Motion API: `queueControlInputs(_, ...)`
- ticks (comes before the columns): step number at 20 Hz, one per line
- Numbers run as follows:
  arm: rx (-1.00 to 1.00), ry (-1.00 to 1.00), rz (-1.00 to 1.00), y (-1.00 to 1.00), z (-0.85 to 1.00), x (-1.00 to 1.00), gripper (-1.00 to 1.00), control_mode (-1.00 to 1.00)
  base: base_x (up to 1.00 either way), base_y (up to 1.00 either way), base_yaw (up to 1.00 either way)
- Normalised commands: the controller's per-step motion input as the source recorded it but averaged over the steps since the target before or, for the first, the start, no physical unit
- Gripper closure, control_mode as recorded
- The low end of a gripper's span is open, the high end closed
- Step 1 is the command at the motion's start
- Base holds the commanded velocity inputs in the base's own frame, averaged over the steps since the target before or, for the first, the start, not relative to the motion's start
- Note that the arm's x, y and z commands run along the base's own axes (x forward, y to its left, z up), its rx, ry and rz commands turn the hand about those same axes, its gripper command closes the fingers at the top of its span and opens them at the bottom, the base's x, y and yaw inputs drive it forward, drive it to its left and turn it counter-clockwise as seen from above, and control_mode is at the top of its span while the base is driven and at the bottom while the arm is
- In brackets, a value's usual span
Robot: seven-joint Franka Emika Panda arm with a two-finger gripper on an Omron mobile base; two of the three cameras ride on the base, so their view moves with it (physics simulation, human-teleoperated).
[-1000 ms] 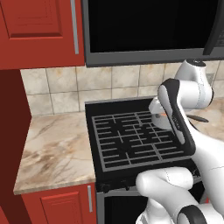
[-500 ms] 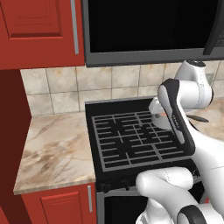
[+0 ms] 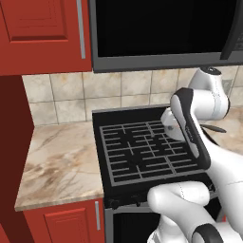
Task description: Wait until the marinara sauce is simmered to a deep red color and then turn off the stove.
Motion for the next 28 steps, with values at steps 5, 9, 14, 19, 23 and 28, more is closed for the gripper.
queueControlInputs(5,0.0,0.0,0.0,0.0,0.0,0.0,-1.0,-1.0,0.0,0.0,0.0)
queueControlInputs(9,0.0,0.0,0.0,0.0,0.0,0.0,-1.0,-1.0,0.0,0.0,0.0)
queueControlInputs(14,0.0,0.0,0.0,0.0,0.0,0.0,-1.0,1.0,-0.04,0.0,0.0)
queueControlInputs(19,0.0,0.0,0.0,0.0,0.0,0.0,-1.0,1.0,-0.42,0.0,-0.03)
queueControlInputs(23,0.0,0.0,0.0,0.0,0.0,0.0,-1.0,1.0,-0.58,0.24,-0.1)
queueControlInputs(28,0.0,0.0,0.0,0.0,0.0,0.0,-1.0,1.0,-0.34,0.43,-0.1)
